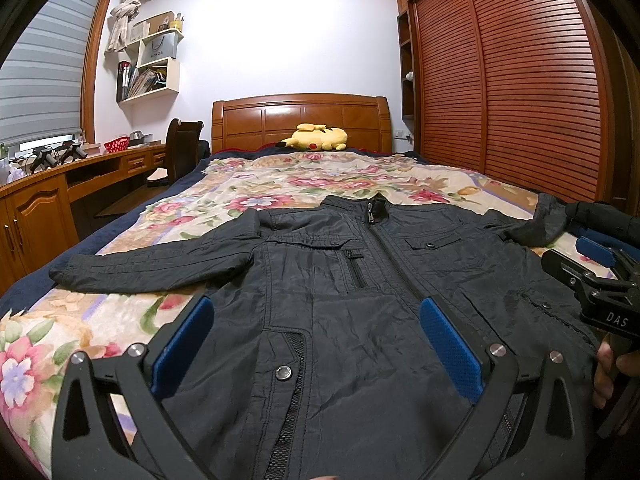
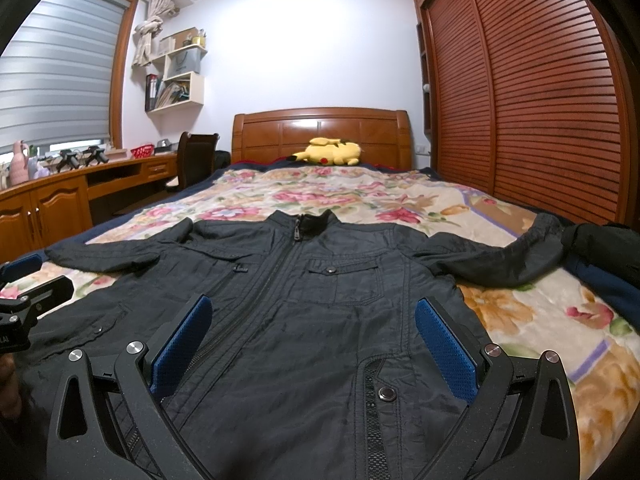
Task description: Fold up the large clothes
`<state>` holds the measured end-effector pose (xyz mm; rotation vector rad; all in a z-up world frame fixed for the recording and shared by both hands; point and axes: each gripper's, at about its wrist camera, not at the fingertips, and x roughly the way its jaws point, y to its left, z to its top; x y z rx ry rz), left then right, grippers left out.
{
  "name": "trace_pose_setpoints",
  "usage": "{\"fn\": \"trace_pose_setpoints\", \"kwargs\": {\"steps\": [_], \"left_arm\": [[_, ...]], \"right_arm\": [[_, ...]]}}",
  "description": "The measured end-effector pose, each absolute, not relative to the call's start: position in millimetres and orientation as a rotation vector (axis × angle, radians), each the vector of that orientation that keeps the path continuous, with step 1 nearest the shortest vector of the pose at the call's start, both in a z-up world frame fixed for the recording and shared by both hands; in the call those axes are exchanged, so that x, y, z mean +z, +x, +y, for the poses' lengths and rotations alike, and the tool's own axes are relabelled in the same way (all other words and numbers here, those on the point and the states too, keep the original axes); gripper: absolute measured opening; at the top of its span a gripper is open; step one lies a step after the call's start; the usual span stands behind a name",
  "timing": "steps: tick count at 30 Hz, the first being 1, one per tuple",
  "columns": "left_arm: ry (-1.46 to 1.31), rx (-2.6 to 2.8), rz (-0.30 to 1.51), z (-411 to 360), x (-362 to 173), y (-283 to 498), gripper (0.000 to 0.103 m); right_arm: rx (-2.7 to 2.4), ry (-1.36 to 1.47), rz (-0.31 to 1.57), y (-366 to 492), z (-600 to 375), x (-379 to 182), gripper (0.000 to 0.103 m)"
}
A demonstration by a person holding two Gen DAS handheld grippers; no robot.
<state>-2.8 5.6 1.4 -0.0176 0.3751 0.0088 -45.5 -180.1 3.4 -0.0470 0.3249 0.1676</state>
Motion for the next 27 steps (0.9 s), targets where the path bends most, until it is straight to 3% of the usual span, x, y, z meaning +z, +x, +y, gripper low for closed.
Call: {"fn": "trace_pose_setpoints", "kwargs": {"steps": [27], "left_arm": [[-0.046, 0.046, 0.397, 50.4, 21.7, -6.3, 0.103]], "right_arm": [[0.220, -0.073, 0.341, -58.8, -138.1, 19.5, 0.103]]}}
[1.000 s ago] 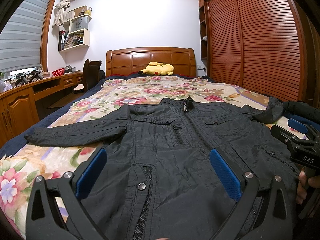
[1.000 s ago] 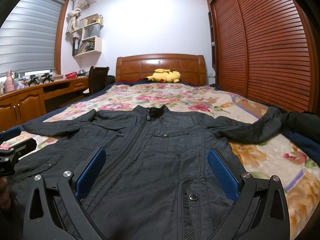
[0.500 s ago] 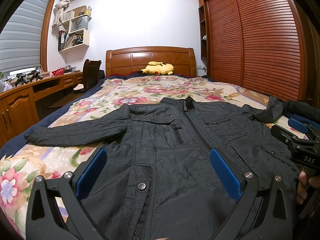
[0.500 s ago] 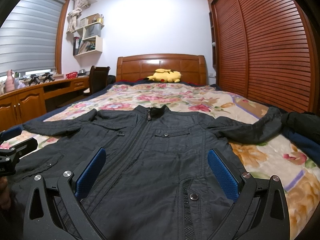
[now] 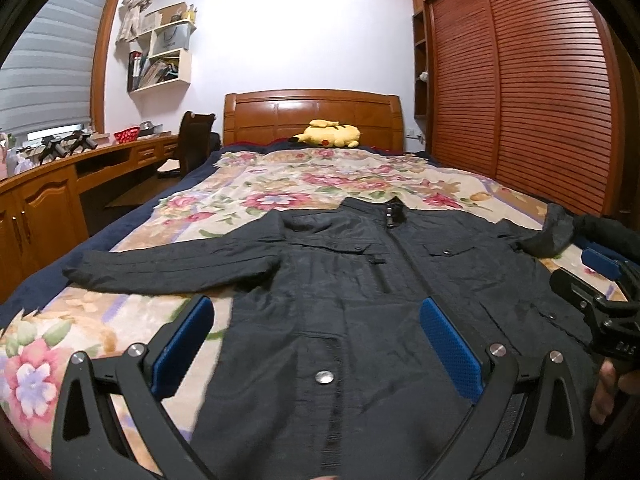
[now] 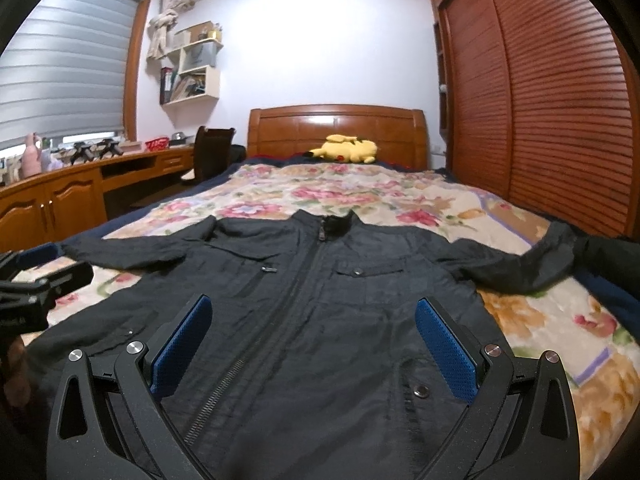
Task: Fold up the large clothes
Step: 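Move the left tool to the sleeve cuff nearest it and grasp it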
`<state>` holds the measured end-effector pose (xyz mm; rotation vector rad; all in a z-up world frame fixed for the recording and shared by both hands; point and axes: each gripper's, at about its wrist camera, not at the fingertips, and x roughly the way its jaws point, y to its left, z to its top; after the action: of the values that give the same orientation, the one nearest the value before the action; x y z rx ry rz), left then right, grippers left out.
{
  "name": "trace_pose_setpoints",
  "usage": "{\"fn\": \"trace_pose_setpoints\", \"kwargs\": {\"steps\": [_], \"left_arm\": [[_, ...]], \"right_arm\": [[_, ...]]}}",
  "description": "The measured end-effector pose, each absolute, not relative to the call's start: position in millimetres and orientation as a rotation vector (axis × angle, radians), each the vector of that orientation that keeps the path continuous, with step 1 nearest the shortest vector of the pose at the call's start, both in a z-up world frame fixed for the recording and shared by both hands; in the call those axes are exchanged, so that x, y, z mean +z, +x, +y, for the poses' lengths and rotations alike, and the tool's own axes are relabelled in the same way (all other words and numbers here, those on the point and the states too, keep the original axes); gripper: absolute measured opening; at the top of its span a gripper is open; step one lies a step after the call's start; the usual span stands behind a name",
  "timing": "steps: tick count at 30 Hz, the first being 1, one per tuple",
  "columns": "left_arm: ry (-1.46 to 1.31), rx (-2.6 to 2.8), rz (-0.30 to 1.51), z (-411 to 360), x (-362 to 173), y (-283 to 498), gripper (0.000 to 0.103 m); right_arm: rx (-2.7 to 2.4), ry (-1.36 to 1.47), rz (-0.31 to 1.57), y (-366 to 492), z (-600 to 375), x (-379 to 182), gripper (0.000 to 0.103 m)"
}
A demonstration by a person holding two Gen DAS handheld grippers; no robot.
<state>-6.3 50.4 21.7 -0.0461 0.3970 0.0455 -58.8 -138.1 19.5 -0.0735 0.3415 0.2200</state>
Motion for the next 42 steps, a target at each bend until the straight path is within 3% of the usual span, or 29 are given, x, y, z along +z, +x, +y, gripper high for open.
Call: {"fn": "trace_pose_setpoints", "kwargs": {"steps": [30, 42], "left_arm": [[-0.040, 0.285, 0.538, 214.1, 0.8, 19.0, 0.103], [-0.042, 0.363, 0.622, 286.3, -23.9, 49.9, 0.103]], "right_arm": [[0.426, -0.132, 0.379, -2.8, -22.9, 35.8, 0.103], [0.530, -0.183, 0.444, 36.8, 48.9, 13.2, 0.103]]}}
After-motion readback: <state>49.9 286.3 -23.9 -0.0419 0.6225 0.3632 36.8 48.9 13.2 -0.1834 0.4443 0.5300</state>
